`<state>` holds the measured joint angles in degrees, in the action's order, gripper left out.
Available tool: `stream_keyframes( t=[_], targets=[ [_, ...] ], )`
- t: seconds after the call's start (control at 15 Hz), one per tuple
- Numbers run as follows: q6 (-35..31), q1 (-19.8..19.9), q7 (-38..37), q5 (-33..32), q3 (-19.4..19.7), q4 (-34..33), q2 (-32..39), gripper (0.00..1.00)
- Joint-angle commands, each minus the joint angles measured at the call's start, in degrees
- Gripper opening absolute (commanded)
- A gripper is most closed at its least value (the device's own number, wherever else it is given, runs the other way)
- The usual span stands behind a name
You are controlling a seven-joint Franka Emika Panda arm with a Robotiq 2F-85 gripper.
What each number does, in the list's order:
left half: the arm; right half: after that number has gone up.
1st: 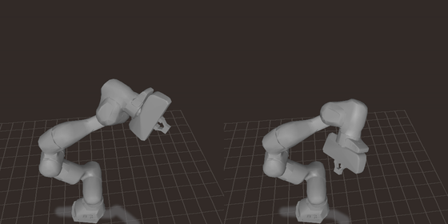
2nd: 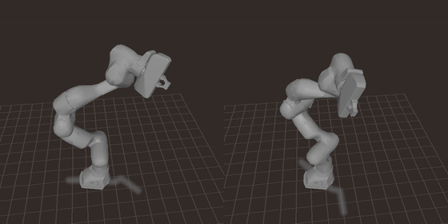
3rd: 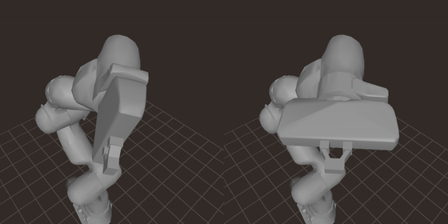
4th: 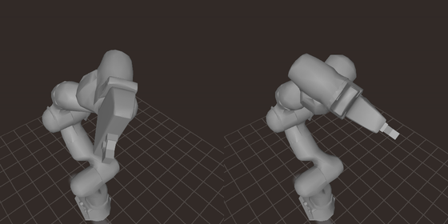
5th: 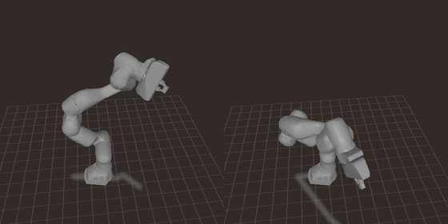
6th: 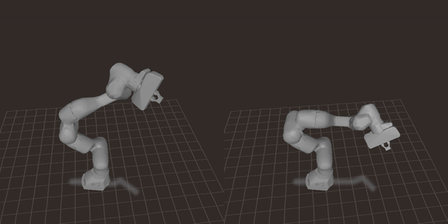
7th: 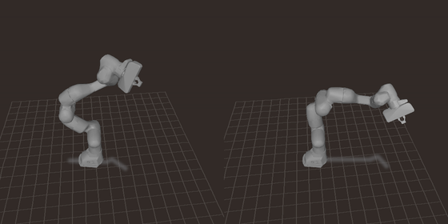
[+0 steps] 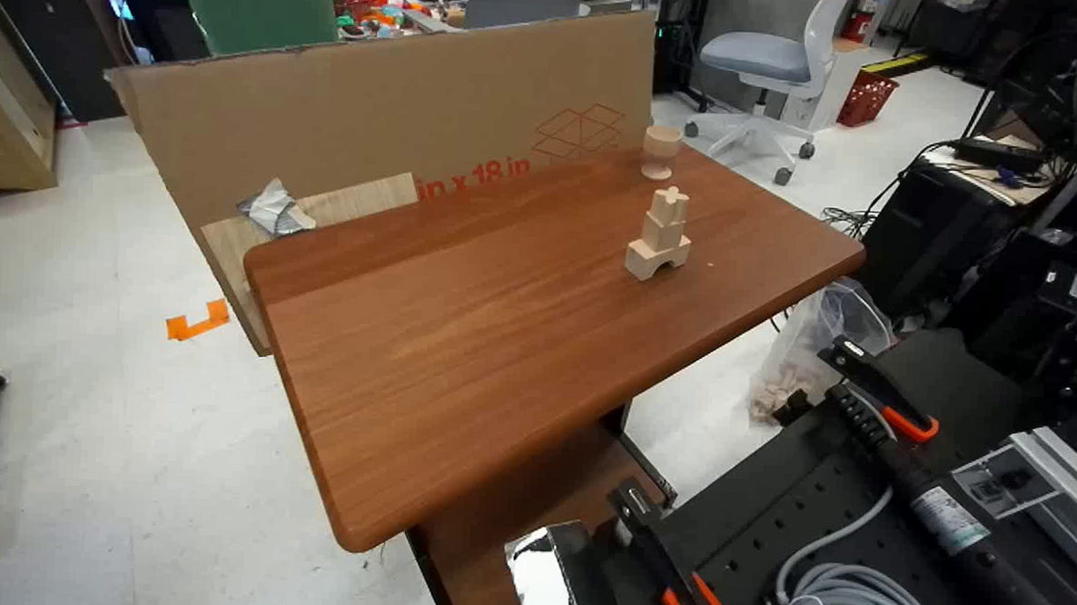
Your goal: Put the wooden cups on the wooden blocks
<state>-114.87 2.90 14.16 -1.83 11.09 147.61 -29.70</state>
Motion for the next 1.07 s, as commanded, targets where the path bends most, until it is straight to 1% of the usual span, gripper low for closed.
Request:
stream_keyframes(
  t=[0.0, 0.93, 1.0],
  targets=[
    [0.09, 0.7, 0.29, 0.37, -0.67, -0.07, 0.07, 1.0],
    [0.09, 0.7, 0.29, 0.37, -0.67, -0.07, 0.07, 1.0],
    [-0.13, 0.84, -0.49, -0.11, -1.1, -0.26, 0.6, 1.0]
  ],
)
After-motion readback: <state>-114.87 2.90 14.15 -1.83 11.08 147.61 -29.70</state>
